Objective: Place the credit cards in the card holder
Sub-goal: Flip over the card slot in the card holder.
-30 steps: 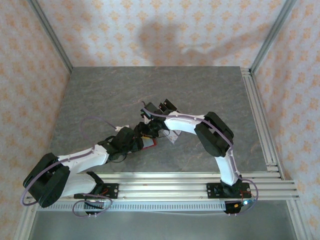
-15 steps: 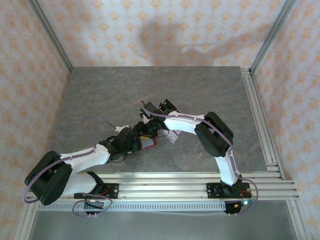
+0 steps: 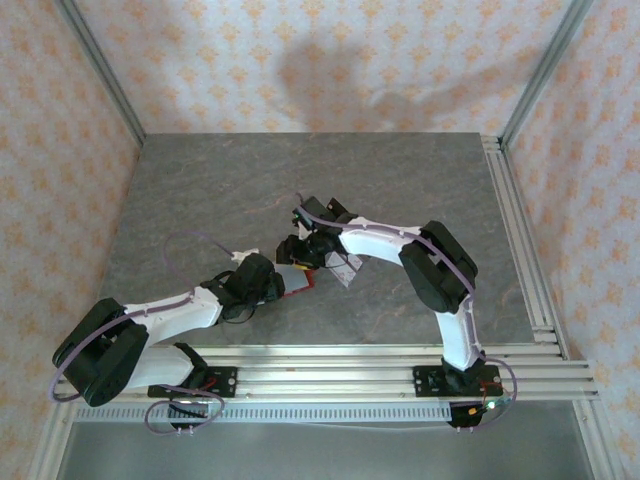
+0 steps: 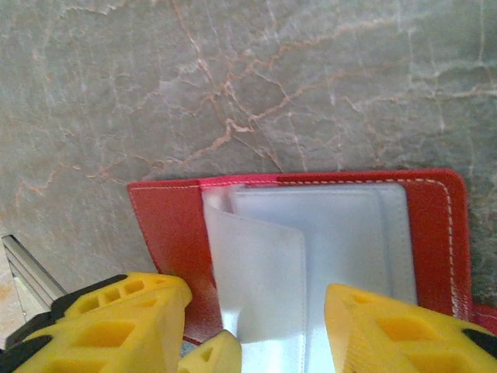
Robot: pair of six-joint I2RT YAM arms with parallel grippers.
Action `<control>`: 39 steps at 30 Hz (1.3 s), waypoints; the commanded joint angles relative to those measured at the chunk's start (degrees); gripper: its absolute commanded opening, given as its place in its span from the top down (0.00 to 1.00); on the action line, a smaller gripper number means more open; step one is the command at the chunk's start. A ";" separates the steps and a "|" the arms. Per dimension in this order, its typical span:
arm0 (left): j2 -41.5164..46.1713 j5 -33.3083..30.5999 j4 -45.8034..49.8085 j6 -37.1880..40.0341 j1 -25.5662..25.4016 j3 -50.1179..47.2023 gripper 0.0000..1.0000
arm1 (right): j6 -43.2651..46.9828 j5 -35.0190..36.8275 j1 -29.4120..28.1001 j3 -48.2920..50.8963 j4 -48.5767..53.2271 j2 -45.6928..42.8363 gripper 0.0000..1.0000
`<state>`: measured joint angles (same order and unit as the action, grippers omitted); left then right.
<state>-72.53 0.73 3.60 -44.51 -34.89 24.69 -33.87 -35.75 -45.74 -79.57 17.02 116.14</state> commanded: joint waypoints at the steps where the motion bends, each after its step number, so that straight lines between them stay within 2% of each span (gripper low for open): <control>1: -2.47 -0.03 1.68 -0.14 -0.17 -2.10 0.42 | 0.14 0.95 -0.23 1.48 -0.48 -0.71 0.49; 17: -1.83 0.23 1.60 0.03 -0.17 -1.84 0.42 | 0.11 -2.23 -2.73 -1.22 -0.22 2.85 0.49; 22: 0.24 0.26 2.50 0.39 -0.17 -1.75 0.38 | -0.54 -2.31 -3.13 -1.38 -0.55 2.07 0.49; 26: 6.80 -0.24 5.84 0.06 -0.17 -2.21 0.32 | -1.02 -2.53 -3.46 -1.71 -0.50 0.96 0.49; 35: 29.53 -5.79 15.17 -4.09 -0.17 -6.11 0.23 | -2.31 -3.25 -4.86 -4.16 -0.36 1.70 0.49; 39: 34.97 -8.53 18.56 -6.37 -0.10 -6.32 0.21 | -2.94 -3.34 -5.94 -5.73 -0.38 2.38 0.49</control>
<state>-39.97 -3.16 16.88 -48.25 -35.00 19.07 -35.83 -38.52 -50.72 -83.02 16.25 117.91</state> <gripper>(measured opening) 0.790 0.505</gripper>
